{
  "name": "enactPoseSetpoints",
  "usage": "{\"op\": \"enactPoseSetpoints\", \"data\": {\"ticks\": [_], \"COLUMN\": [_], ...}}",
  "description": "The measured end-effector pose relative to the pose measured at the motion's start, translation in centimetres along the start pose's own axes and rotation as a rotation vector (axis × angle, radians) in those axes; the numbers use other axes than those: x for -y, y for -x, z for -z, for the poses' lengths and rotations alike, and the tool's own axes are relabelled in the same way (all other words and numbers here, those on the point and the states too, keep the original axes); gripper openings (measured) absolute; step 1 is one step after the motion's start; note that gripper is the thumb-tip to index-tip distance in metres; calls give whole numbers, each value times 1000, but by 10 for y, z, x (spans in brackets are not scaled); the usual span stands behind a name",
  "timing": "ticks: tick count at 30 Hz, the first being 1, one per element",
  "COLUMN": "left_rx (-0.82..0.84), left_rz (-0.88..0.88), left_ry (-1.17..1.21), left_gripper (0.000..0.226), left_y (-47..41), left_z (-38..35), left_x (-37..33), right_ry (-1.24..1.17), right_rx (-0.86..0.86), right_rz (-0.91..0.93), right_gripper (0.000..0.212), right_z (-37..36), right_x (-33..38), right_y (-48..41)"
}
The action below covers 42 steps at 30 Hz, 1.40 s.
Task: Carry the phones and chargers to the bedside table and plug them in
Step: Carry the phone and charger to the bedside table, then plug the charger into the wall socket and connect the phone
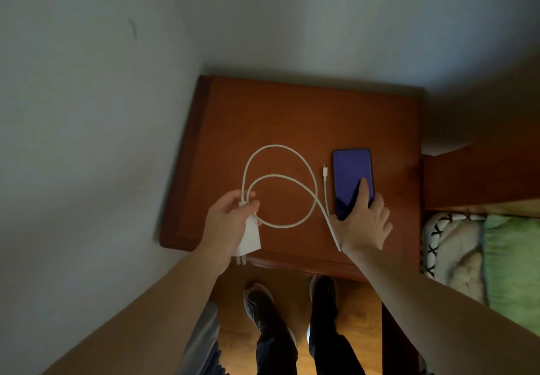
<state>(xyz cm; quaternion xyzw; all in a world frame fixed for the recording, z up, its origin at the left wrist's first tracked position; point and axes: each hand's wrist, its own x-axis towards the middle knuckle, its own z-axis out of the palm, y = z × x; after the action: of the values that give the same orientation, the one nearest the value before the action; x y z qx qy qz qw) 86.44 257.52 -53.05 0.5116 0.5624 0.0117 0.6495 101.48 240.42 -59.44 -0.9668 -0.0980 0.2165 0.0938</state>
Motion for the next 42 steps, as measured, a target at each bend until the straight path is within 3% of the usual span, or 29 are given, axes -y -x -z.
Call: {"op": "enactPoseSetpoints", "data": {"ticks": [7, 12, 14, 18, 20, 24, 27, 31, 36, 39, 41, 42], "left_rx": [43, 47, 59, 110, 138, 157, 158, 166, 113, 76, 43, 29], "left_rz": [-8, -39, -58, -88, -99, -40, 28, 120, 146, 153, 175, 179], "left_ry": [12, 32, 31, 3, 1, 114, 200, 326, 345, 303, 301, 307], "left_gripper": [17, 19, 18, 17, 16, 18, 23, 19, 12, 19, 15, 13], "left_y": [1, 9, 14, 20, 22, 26, 31, 35, 34, 33, 31, 30], "left_z": [8, 9, 6, -2, -7, -16, -17, -18, -27, -34, -40, -43], "left_x": [-5, -26, -40, -68, -85, -117, -134, -146, -146, -143, -140, -139], "right_ry": [53, -50, -138, -705, -839, -414, -213, -139, -236, -273, -201, -184], "right_rx": [55, 140, 109, 0, -99, -412, -468, -522, -590, -580, -409, -226], "right_rz": [-28, -77, -29, 33, 196, 759, 903, 1051, 1067, 1043, 938, 836], "right_gripper": [98, 97, 84, 18, 19, 50, 67, 69, 72, 56, 49, 53], "right_z": [0, 21, 35, 81, 113, 153, 161, 155, 149, 145, 141, 140], "right_x": [4, 14, 25, 68, 97, 128, 124, 108, 104, 97, 97, 99], "right_y": [2, -2, -1, 2, 9, 29, 40, 41, 46, 49, 49, 50]}}
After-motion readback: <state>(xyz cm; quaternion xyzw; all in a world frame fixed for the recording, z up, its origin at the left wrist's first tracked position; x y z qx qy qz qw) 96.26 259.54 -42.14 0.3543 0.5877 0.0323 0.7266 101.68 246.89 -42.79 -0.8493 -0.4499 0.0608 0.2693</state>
